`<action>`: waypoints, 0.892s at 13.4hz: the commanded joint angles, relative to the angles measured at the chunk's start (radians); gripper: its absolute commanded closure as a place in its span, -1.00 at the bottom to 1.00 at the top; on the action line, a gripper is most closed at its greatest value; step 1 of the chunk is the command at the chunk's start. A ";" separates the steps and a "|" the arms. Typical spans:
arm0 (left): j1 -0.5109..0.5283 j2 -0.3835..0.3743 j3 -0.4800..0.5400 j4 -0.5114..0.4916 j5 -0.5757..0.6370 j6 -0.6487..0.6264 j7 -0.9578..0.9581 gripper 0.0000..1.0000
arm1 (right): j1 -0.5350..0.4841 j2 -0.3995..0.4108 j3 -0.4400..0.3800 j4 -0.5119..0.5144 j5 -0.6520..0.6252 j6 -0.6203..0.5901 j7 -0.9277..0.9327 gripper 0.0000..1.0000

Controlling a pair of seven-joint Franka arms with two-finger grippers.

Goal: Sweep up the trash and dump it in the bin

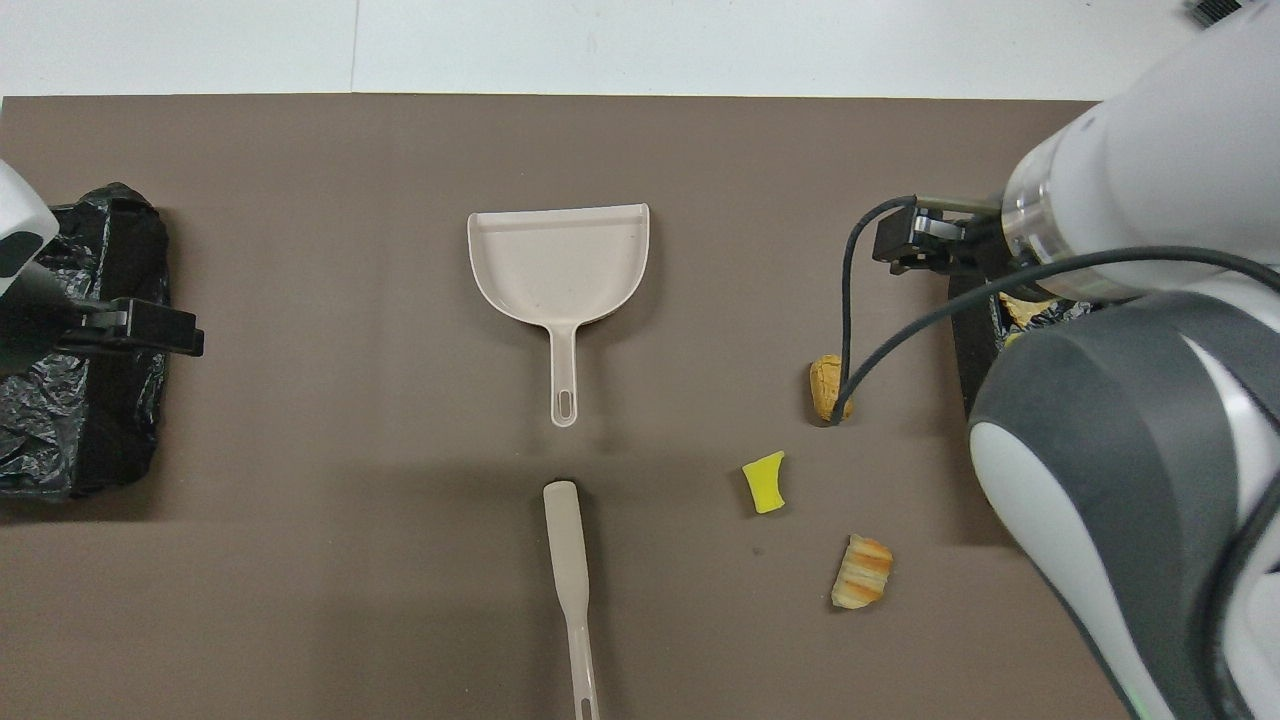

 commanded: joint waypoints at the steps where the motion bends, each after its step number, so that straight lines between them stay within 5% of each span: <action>1: 0.006 -0.009 -0.005 -0.002 0.015 -0.005 -0.012 -1.00 | -0.045 -0.070 0.008 -0.052 0.073 -0.053 -0.078 -1.00; 5: 0.004 0.004 -0.006 0.068 0.084 -0.087 -0.003 -1.00 | -0.120 -0.203 0.006 -0.195 0.124 -0.053 -0.203 -1.00; 12: 0.003 0.023 -0.006 0.096 0.077 -0.118 -0.015 -1.00 | -0.137 -0.201 0.006 -0.201 0.122 -0.040 -0.259 -1.00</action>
